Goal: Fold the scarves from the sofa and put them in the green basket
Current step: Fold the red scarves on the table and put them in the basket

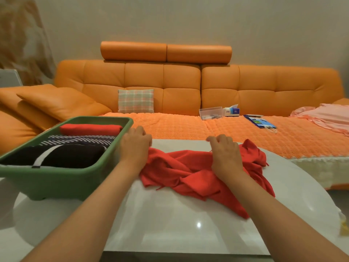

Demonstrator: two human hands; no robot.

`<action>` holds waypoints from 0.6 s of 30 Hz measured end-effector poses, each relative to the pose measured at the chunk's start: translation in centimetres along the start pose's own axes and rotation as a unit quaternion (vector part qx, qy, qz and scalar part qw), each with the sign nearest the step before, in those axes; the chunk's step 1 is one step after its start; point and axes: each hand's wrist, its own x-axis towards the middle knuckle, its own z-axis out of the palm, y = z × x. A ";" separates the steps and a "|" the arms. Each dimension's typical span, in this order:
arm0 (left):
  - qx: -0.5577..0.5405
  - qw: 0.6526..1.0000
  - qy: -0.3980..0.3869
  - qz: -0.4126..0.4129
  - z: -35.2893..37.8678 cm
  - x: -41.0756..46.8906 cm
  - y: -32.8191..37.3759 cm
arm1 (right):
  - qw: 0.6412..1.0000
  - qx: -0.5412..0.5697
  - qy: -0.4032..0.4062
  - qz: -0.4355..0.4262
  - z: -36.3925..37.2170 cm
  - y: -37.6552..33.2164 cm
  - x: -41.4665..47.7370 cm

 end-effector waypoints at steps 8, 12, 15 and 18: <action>-0.106 0.925 -0.317 0.178 3.3 -3.3 3.0 | 0.938 0.171 -0.256 -0.161 -0.2 -3.2 -0.6; -0.113 0.950 -0.247 0.155 3.8 -3.1 2.5 | 0.952 0.122 -0.256 -0.112 0.6 -1.5 -0.5; -0.157 0.973 -0.146 0.090 2.7 -2.2 2.0 | 0.968 0.177 -0.176 -0.024 0.1 -0.8 0.0; -0.217 0.975 0.009 0.041 0.3 -0.7 1.4 | 0.964 0.252 -0.078 0.019 -0.7 -0.4 0.6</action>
